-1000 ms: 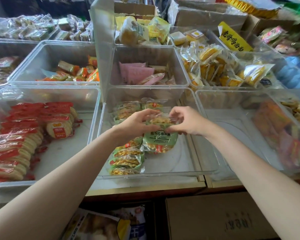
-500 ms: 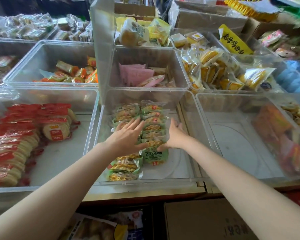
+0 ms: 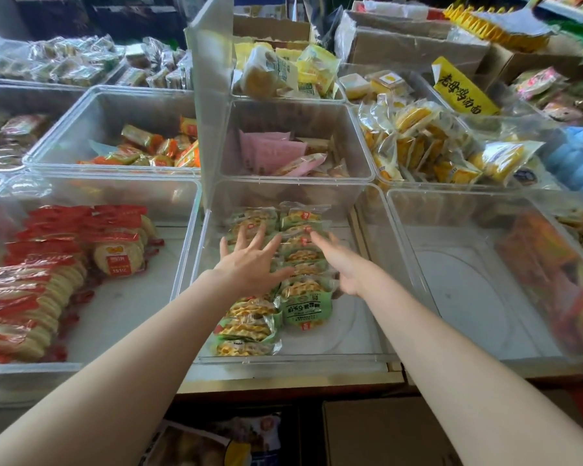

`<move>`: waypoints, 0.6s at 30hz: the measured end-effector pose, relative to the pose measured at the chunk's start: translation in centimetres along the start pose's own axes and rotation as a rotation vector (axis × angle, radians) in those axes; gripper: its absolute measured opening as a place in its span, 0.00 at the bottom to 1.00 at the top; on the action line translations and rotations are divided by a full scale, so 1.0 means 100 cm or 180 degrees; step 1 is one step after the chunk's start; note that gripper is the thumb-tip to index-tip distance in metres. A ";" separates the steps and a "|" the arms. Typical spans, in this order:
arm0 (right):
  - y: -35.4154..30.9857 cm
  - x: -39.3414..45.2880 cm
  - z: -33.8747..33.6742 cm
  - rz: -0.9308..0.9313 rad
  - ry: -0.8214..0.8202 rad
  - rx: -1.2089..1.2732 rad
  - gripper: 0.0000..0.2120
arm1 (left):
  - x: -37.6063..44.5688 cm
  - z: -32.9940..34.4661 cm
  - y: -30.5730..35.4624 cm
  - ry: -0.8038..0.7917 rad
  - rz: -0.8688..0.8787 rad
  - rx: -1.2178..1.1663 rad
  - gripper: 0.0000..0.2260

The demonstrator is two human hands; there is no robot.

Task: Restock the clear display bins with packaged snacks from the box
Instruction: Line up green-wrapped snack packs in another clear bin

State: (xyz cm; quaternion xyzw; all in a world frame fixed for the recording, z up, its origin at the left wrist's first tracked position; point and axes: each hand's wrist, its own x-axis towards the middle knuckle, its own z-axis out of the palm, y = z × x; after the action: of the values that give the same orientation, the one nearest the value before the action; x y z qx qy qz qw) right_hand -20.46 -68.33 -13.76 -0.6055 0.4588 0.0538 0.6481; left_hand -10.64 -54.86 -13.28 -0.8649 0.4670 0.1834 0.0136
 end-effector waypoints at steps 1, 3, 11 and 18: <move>-0.002 -0.007 -0.002 -0.0050 0.0231 -0.0206 0.34 | -0.006 -0.003 0.002 0.0199 0.0081 -0.0023 0.32; -0.012 -0.026 -0.004 -0.0391 0.0689 -0.0703 0.29 | -0.021 -0.011 0.000 0.0683 0.0308 -0.0046 0.27; -0.058 -0.130 0.077 -0.1612 0.0188 -0.2128 0.06 | -0.134 -0.055 -0.053 0.1915 0.0761 -0.0396 0.20; -0.035 -0.207 0.256 -0.1639 -0.1219 -0.2287 0.08 | -0.277 -0.040 -0.178 0.2273 0.0535 -0.0173 0.14</move>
State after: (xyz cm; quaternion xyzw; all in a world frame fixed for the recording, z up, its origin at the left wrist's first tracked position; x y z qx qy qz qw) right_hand -16.58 -37.84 -1.53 -0.8642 0.1187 0.1571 0.4630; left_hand -8.75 -23.35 -3.05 -0.8331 0.5067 -0.1172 -0.1884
